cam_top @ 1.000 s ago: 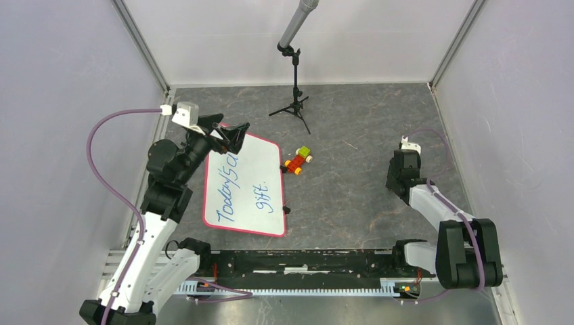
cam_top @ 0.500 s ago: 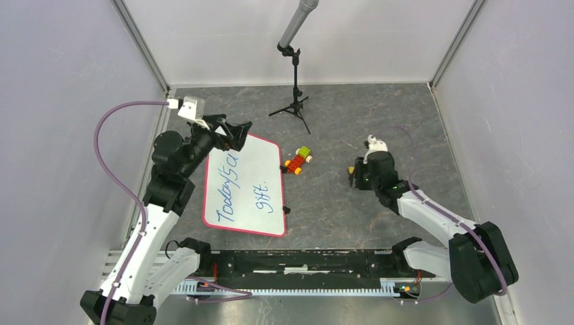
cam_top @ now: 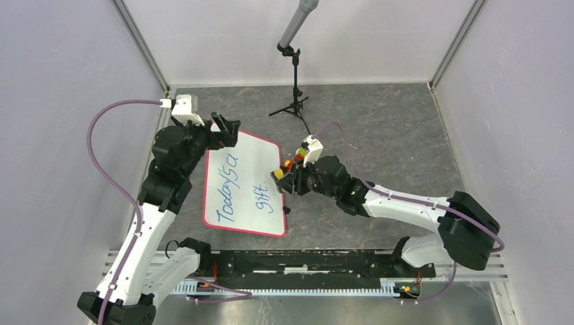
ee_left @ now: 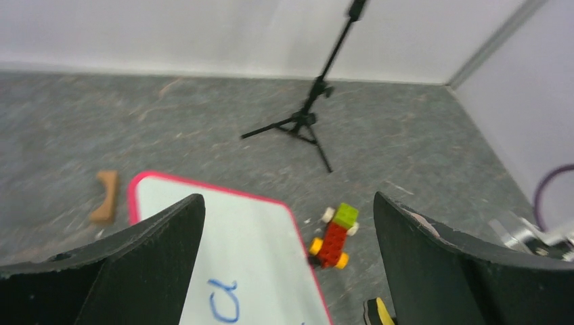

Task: Erase the whiteboard

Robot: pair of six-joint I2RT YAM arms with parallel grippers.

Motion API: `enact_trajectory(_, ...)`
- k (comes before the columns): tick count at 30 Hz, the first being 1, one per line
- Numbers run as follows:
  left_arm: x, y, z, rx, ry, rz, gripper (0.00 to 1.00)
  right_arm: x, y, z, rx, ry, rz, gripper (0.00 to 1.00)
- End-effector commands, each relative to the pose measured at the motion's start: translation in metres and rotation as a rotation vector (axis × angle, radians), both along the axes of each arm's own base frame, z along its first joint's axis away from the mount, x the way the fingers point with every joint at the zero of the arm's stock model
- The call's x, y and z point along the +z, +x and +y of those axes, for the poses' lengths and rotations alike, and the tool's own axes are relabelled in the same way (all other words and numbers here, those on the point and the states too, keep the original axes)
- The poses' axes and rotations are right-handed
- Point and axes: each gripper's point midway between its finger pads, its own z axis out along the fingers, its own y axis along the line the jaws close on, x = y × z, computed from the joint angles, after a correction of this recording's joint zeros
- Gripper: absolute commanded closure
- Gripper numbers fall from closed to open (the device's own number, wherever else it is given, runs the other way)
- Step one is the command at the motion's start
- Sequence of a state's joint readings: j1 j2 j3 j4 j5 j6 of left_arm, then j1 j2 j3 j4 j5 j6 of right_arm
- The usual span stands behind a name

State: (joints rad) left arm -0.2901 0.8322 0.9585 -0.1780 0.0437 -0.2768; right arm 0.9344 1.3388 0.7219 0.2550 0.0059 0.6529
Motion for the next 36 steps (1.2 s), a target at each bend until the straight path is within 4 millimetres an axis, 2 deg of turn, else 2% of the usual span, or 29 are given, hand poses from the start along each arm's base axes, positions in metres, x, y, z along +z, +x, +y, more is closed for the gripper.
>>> enact_trajectory(1, -0.018, -0.009, 0.043, 0.244, 0.006, 0.154, 0.02, 0.044, 0.0, 0.037, 0.062, 0.176, -0.034, 0.72)
enact_trajectory(8, -0.053, -0.031, 0.082, 0.425, 0.092, 0.304, 0.0, 0.056, 0.021, 0.077, 0.106, 0.187, -0.058, 0.72)
enact_trajectory(11, -0.065, -0.034, 0.086, 0.424, 0.056, 0.357, 0.0, 0.056, 0.029, 0.096, 0.141, 0.181, -0.058, 0.72)
enact_trajectory(15, -0.073, -0.033, 0.084, 0.375, -0.021, 0.37, 0.0, 0.056, 0.027, 0.115, 0.198, 0.213, -0.034, 0.72)
enact_trajectory(18, -0.08, -0.026, 0.074, 0.28, -0.1, 0.396, 0.0, 0.052, 0.027, 0.118, 0.2, 0.234, -0.019, 0.72)
enact_trajectory(24, -0.093, -0.021, 0.082, 0.244, -0.186, 0.399, 0.05, 0.05, 0.027, 0.12, 0.199, 0.255, -0.01, 0.72)
enact_trajectory(27, -0.109, -0.017, 0.084, 0.233, -0.234, 0.418, 0.1, 0.052, 0.029, 0.124, 0.203, 0.269, -0.007, 0.72)
enact_trajectory(30, -0.122, -0.015, 0.076, 0.167, -0.308, 0.422, 0.19, 0.049, 0.031, 0.13, 0.21, 0.249, 0.004, 0.72)
enact_trajectory(36, -0.122, -0.014, 0.075, 0.143, -0.316, 0.383, 0.3, 0.042, 0.038, 0.132, 0.188, 0.228, 0.012, 0.72)
